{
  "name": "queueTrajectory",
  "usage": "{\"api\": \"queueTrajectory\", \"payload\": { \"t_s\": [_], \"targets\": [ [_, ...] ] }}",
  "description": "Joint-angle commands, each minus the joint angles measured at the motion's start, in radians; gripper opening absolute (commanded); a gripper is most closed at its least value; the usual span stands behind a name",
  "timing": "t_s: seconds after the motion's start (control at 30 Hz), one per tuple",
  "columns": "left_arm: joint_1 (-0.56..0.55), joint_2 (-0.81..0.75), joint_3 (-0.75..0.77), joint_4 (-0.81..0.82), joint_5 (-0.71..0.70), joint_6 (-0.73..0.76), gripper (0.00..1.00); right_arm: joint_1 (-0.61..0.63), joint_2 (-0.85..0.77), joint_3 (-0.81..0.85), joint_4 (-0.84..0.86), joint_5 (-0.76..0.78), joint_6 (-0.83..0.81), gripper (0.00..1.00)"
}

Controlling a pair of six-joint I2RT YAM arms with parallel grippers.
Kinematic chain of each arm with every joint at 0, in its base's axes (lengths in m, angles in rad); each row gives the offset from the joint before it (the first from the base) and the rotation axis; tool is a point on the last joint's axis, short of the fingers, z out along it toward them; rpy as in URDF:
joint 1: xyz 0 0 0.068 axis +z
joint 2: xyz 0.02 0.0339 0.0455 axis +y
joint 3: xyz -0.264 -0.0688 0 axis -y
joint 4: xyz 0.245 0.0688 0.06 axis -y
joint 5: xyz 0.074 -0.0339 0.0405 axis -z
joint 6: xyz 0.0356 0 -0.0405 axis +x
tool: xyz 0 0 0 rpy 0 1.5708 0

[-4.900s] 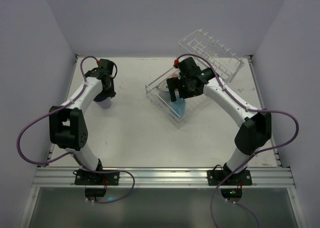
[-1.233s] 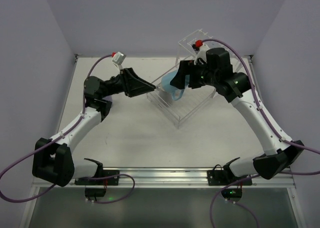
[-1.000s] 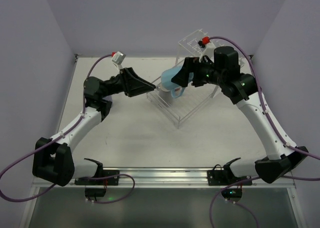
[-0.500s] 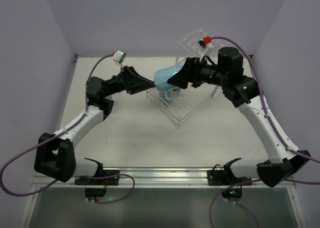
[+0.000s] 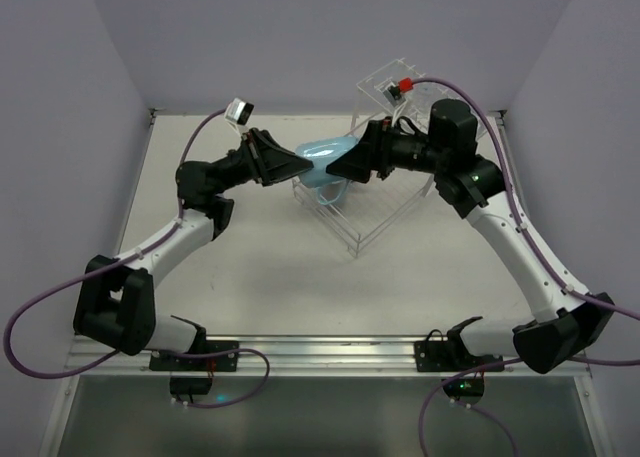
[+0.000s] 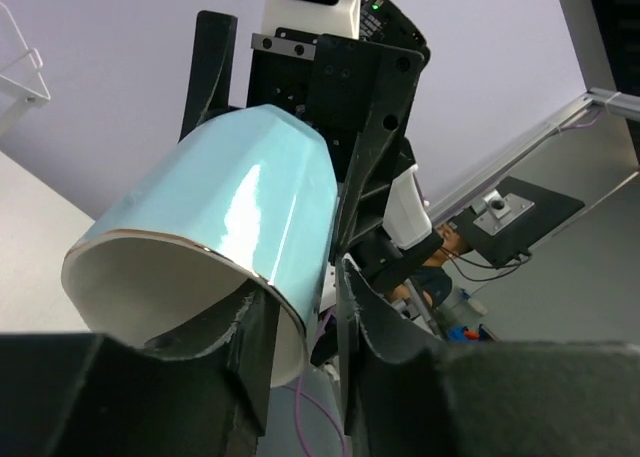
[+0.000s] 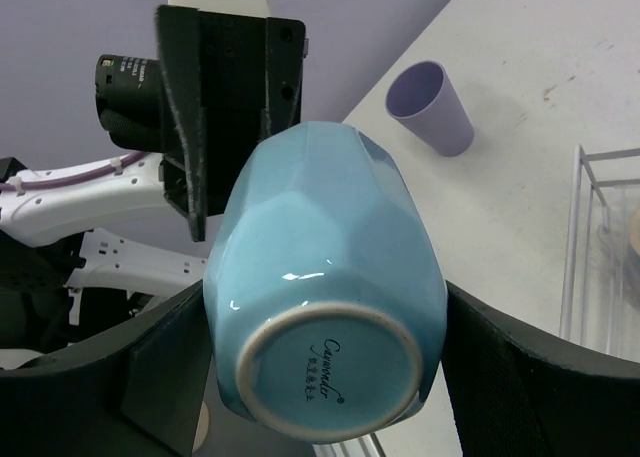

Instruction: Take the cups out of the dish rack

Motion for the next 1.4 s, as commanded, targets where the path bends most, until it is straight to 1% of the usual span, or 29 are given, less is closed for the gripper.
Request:
{"api": "queueTrajectory", "payload": {
  "t_s": [0.0,0.03,0.07,0.2,0.23,0.27,0.33,0.37,0.43,0.47,0.5,0.53,0.57,0.63,0.7,0.73,0.77,0.83,0.9,0.93,0.97,1.0,1.03,1.1,1.13,1.17,1.2,1.23,1.37],
  "targets": [
    [-0.010,0.008,0.021,0.123,-0.031,-0.066,0.29,-0.005,-0.011,-0.004,0.194,-0.076,0.043,0.00],
    [-0.011,0.008,0.016,0.132,-0.034,-0.084,0.19,-0.005,-0.008,-0.013,0.202,-0.079,0.043,0.00],
    [-0.011,0.008,0.015,0.137,-0.034,-0.092,0.00,-0.005,-0.008,-0.015,0.208,-0.085,0.043,0.00],
    [-0.009,0.012,-0.007,0.175,-0.033,-0.132,0.00,-0.007,-0.002,-0.013,0.202,-0.070,0.035,0.00],
    [-0.009,0.011,-0.014,0.171,-0.030,-0.129,0.00,-0.007,-0.001,-0.003,0.185,-0.047,0.027,0.04],
    [-0.003,0.008,-0.017,0.163,-0.022,-0.121,0.00,-0.007,0.006,0.008,0.162,-0.030,0.015,0.27],
    [0.005,-0.003,-0.019,0.116,-0.005,-0.079,0.00,-0.007,0.009,0.031,0.076,0.039,-0.032,0.41],
    [0.012,-0.011,-0.020,0.082,0.013,-0.054,0.00,-0.008,0.009,0.049,0.052,0.062,-0.049,0.55],
    [0.051,-0.040,-0.031,-0.010,0.030,0.016,0.00,-0.008,0.007,0.077,-0.020,0.122,-0.094,0.71],
    [0.090,-0.051,-0.030,-0.114,0.055,0.053,0.00,-0.008,0.001,0.085,-0.039,0.140,-0.108,0.85],
    [0.117,-0.083,-0.027,-0.189,0.064,0.099,0.00,-0.008,-0.004,0.091,-0.077,0.160,-0.127,0.91],
    [0.141,-0.101,-0.011,-0.272,0.073,0.209,0.00,-0.010,-0.007,0.096,-0.091,0.179,-0.135,0.96],
    [0.191,-0.117,0.002,-0.438,0.085,0.272,0.00,-0.011,-0.011,0.099,-0.102,0.208,-0.143,0.99],
    [0.230,-0.153,0.054,-0.582,0.093,0.427,0.00,-0.011,-0.019,0.100,-0.126,0.223,-0.167,0.99],
    [0.269,-0.172,0.093,-0.775,0.083,0.522,0.00,-0.011,-0.016,0.102,-0.146,0.246,-0.186,0.99],
    [0.278,-0.173,0.137,-0.849,0.064,0.614,0.00,-0.013,-0.011,0.105,-0.155,0.251,-0.191,0.99],
    [0.289,-0.173,0.148,-0.909,0.064,0.636,0.00,-0.011,-0.008,0.105,-0.160,0.263,-0.194,0.99],
    [0.299,-0.176,0.164,-0.940,0.053,0.675,0.00,-0.011,0.019,0.114,-0.184,0.276,-0.203,0.99],
    [0.302,-0.175,0.212,-1.047,0.024,0.730,0.00,-0.011,0.053,0.137,-0.241,0.309,-0.218,0.99],
    [0.302,-0.173,0.242,-1.110,-0.037,0.818,0.00,-0.011,0.091,0.158,-0.263,0.325,-0.223,0.99],
    [0.302,-0.169,0.269,-1.252,-0.077,0.868,0.00,-0.010,0.110,0.169,-0.302,0.340,-0.232,0.99],
    [0.302,-0.166,0.336,-1.317,-0.123,0.914,0.00,-0.008,0.125,0.175,-0.316,0.367,-0.237,0.99],
    [0.302,-0.160,0.372,-1.380,-0.214,0.995,0.00,-0.004,0.156,0.185,-0.330,0.389,-0.240,0.99],
    [0.302,-0.137,0.456,-1.501,-0.293,1.052,0.00,0.003,0.183,0.195,-0.367,0.433,-0.243,0.98],
    [0.302,-0.124,0.481,-1.536,-0.368,1.096,0.00,0.001,0.196,0.197,-0.373,0.447,-0.240,0.96],
    [0.302,-0.096,0.502,-1.590,-0.396,1.115,0.00,0.001,0.214,0.197,-0.375,0.444,-0.234,0.94],
    [0.302,-0.080,0.541,-1.615,-0.419,1.141,0.00,0.001,0.220,0.197,-0.369,0.435,-0.227,0.92],
    [0.302,-0.063,0.556,-1.633,-0.449,1.149,0.00,0.001,0.223,0.179,-0.355,0.426,-0.218,0.84],
    [0.301,0.018,0.588,-1.670,-0.514,1.172,0.00,0.001,0.213,0.114,-0.271,0.440,-0.168,0.73]
  ]
}}
